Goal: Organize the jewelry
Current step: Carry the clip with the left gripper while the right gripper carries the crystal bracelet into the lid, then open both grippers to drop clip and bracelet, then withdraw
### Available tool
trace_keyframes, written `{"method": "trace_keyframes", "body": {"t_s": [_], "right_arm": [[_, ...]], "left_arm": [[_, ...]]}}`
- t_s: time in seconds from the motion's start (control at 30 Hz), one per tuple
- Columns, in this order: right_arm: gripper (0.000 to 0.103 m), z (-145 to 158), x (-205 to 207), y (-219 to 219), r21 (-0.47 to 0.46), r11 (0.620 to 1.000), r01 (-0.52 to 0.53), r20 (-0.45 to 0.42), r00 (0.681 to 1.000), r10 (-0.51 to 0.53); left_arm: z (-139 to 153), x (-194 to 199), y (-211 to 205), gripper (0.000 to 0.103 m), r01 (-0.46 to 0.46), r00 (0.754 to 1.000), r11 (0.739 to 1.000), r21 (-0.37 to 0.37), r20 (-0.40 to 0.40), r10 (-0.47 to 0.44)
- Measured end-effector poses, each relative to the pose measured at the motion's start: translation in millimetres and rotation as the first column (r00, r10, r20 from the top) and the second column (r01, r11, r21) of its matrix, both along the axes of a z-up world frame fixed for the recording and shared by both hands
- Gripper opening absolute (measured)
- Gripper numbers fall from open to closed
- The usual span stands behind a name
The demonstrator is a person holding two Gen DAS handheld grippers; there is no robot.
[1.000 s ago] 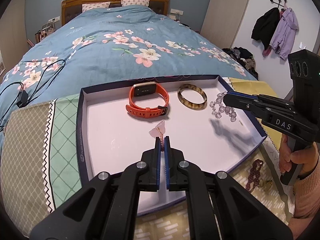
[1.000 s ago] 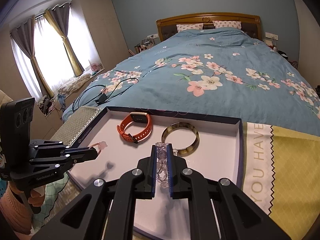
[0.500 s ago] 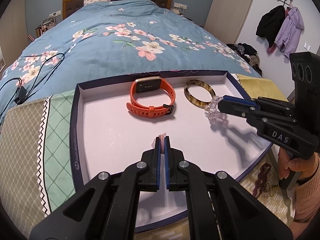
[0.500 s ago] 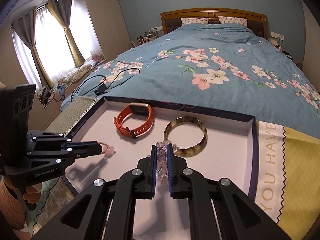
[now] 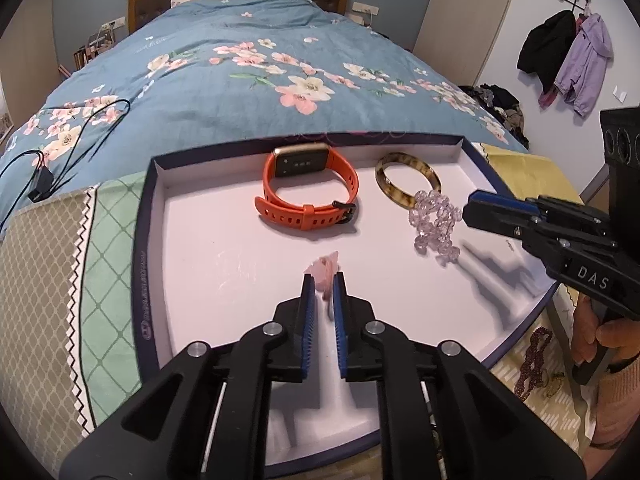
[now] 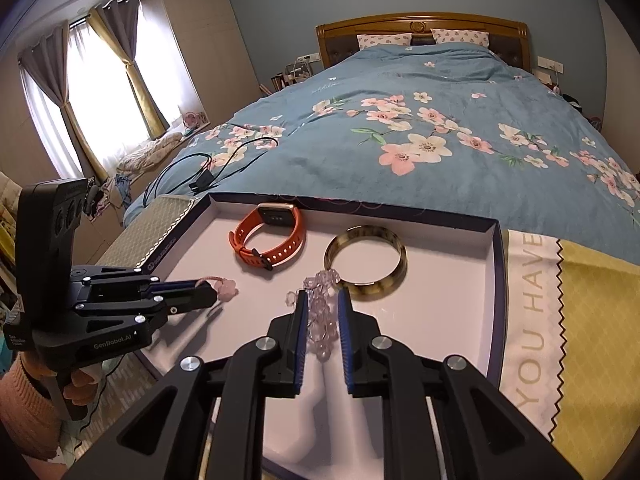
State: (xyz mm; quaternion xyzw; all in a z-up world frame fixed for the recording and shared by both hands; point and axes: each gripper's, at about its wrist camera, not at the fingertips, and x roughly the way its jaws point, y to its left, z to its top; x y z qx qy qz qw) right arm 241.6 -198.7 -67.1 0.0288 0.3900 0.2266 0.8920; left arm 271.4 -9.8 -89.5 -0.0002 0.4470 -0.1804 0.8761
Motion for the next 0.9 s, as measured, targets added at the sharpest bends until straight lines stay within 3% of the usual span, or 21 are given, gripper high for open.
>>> {"method": "trace_keyframes", "body": {"t_s": [0.13,0.27,0.4,0.67,0.9], "right_arm": [[0.019,6.5,-11.2,-4.1,0.017,1.000,-0.006,0.009,1.000,0.006],[0.030,16.5,-32.2,-9.2,0.031,0.999,-0.024,0.038,0.999,0.023],[0.030,23.8,-57.4,-16.8,0.034,0.998,-0.046,0.062,0.997,0.044],[0.030,7.4,-101.0,-33.1,-0.018,0.999,-0.051,0.026,0.998,0.051],[0.030,-18.4,-113.0,-52.6,0.001,1.000,0.009,-0.050,0.999,-0.009]], "left_arm": [[16.4,-10.0,2.3,0.024,-0.016,0.998,1.000,0.018,0.065,0.015],[37.5,-33.8,6.8,0.027,-0.006,0.991,1.000,0.007,0.137,0.005],[49.9,-62.3,9.9,0.028,0.033,0.983,0.999,-0.012,0.178,-0.031],[40.4,-118.8,6.7,0.030,0.127,0.977,0.992,-0.022,0.173,-0.121],[18.9,-146.7,-4.5,0.034,0.168,0.977,0.986,-0.017,0.137,-0.164]]}}
